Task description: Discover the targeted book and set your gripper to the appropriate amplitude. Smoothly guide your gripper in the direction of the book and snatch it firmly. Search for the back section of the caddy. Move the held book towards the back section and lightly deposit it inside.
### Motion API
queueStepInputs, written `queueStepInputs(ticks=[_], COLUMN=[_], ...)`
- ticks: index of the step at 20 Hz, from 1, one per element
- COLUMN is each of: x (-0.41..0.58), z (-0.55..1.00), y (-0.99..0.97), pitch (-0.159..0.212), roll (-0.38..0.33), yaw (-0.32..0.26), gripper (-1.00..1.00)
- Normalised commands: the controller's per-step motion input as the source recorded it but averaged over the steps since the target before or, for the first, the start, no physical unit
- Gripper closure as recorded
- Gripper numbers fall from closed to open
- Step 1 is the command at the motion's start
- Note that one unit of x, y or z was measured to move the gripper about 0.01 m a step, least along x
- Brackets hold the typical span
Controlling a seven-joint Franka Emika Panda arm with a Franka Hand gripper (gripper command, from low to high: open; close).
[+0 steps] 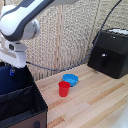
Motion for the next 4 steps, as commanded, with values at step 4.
queueStepInputs(ticks=[4], x=[0.048], z=[0.85], y=[-0.05], pitch=[0.087], roll=[-0.101], yaw=[-0.127], gripper=[-1.00])
